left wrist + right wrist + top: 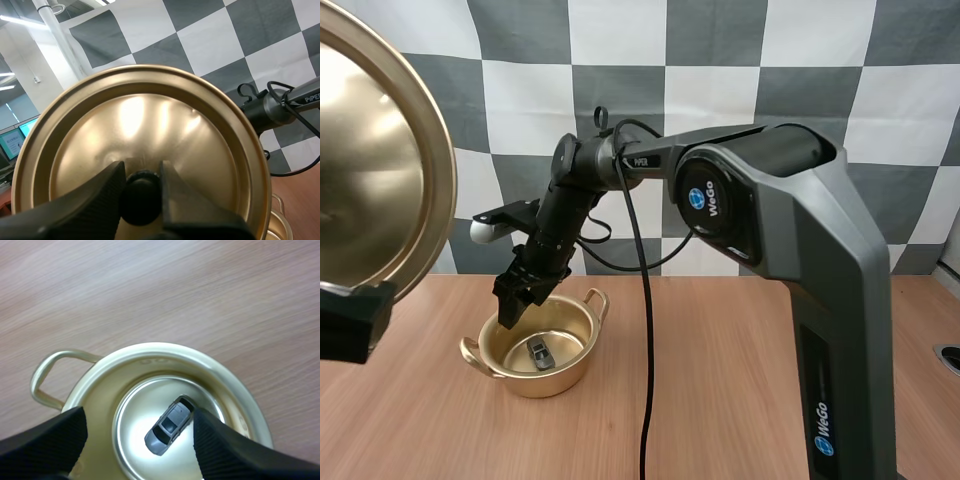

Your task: Open the pot, put the car inside, and close it

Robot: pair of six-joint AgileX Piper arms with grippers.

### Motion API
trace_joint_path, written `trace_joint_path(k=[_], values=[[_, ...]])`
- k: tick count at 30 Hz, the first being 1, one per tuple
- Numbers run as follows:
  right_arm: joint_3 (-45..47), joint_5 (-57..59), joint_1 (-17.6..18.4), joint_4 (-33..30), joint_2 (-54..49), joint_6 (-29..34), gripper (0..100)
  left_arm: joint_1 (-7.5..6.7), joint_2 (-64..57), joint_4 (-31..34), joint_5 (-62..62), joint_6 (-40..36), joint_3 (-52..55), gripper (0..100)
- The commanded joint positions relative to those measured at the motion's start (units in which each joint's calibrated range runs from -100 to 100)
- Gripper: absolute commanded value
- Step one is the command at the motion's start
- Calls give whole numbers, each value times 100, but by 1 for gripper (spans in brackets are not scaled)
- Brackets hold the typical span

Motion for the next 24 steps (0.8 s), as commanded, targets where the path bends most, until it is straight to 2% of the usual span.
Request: trace_joint_path(k=[1,4,6,9,12,18,21,24], values=[[-5,45,1,-185,-132,101,100,-3,-1,5,0,3,-1,0],[-5,37,1,-660,-398,221,100,-3,-1,5,0,3,-1,0],[-5,40,1,-1227,-647,379,100,-3,-1,5,0,3,11,0],[-5,-383,-40,-2207,-1141,936,100,-3,-1,5,0,3,11,0],[-5,-785,-201,-2874,-1814,1439,100,-3,11,123,0,3,189,0],[-5,-857,-752,-2854,-3420,1829,100,-11,364,430,-193,-123,1195,0],[-5,-578,-989,-2647,-4269,1829,100,-10,701,334,-1249,-145,1795,0],[-5,-109,-1082,-2622,-5186,1829,100,-10,1227,116,-2486,-145,2238,0]])
